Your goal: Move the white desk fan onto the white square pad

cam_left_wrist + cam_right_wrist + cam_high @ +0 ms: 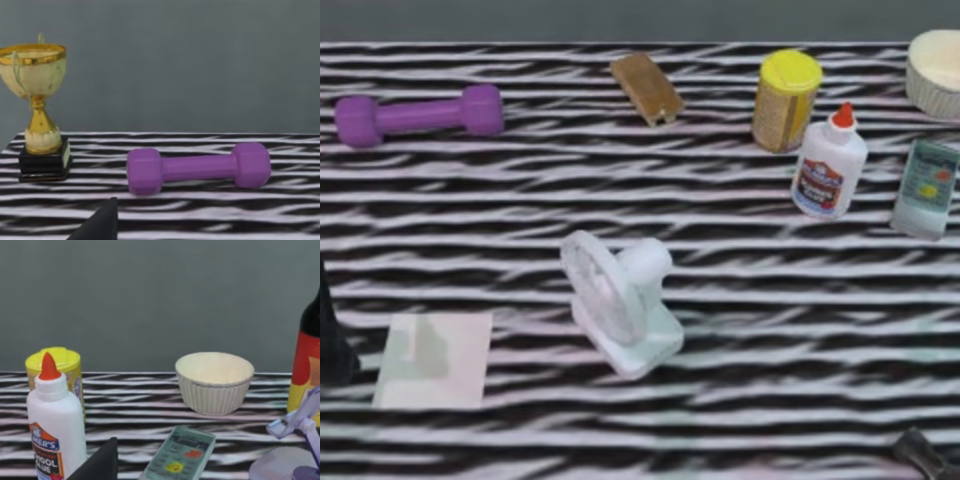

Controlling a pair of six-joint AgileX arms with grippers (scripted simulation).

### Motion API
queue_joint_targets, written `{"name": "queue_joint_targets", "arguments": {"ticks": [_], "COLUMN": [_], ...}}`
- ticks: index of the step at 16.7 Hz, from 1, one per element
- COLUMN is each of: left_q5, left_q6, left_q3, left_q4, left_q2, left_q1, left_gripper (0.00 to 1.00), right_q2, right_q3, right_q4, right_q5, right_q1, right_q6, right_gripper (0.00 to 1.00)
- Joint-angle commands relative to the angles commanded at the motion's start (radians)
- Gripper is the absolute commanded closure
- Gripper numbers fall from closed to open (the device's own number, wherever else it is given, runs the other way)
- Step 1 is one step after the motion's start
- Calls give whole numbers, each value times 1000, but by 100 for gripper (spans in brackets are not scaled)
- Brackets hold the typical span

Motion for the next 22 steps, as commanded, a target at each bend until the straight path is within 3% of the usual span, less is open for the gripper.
{"name": "queue_joint_targets", "arguments": {"ticks": [4,8,22], "left_q5": [1,2,0], "left_q6": [-24,-161,-1017], "left_q3": [29,211,1462], "left_q4": [-29,-197,-1143], "left_q2": [31,220,1569], "left_q1": [-15,-90,-521], "left_gripper": [0,0,0], "right_q2": [0,0,0], "right_q3": [0,0,0], "right_q4": [0,0,0], "right_q5": [0,0,0], "right_q1": [0,0,0], "right_q6": [0,0,0], "right_gripper": [0,0,0]}}
